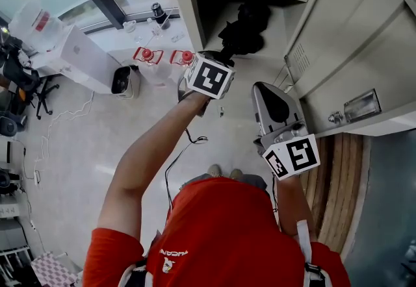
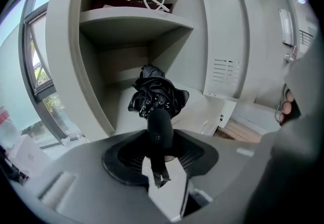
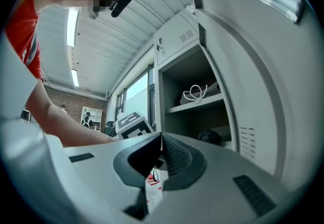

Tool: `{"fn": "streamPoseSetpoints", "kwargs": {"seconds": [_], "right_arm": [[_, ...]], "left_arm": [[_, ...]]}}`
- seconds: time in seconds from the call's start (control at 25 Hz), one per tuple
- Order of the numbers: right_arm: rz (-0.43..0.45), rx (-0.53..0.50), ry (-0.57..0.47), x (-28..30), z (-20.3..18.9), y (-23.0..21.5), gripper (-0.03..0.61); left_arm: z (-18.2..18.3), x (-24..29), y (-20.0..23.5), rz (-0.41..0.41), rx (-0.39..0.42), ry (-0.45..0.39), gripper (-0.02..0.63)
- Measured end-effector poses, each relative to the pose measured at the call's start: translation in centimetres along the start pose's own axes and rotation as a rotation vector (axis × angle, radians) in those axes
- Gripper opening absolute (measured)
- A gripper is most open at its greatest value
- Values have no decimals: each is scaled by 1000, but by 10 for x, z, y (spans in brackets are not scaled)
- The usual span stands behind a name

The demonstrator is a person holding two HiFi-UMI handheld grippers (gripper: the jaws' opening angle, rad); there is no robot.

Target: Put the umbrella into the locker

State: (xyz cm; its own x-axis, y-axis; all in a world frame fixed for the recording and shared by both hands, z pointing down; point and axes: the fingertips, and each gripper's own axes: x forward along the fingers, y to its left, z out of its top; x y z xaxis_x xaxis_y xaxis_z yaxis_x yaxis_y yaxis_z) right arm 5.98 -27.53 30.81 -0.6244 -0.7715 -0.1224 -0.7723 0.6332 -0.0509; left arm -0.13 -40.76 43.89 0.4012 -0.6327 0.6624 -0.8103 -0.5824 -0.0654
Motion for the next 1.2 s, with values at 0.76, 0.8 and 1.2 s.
{"fn": "streamPoseSetpoints", "kwargs": {"seconds": [0.76, 0.8, 1.2], "right_arm": [[-34, -7, 1, -17, 2, -14, 3], [-38, -7, 3, -18, 1, -16, 3], [-50, -4, 14, -18, -4, -18, 3]], "left_arm": [[74, 57, 12, 42, -48, 65, 158], [71, 60, 12, 41, -53, 76, 158], [83, 40, 10, 13, 50, -62, 249]]}}
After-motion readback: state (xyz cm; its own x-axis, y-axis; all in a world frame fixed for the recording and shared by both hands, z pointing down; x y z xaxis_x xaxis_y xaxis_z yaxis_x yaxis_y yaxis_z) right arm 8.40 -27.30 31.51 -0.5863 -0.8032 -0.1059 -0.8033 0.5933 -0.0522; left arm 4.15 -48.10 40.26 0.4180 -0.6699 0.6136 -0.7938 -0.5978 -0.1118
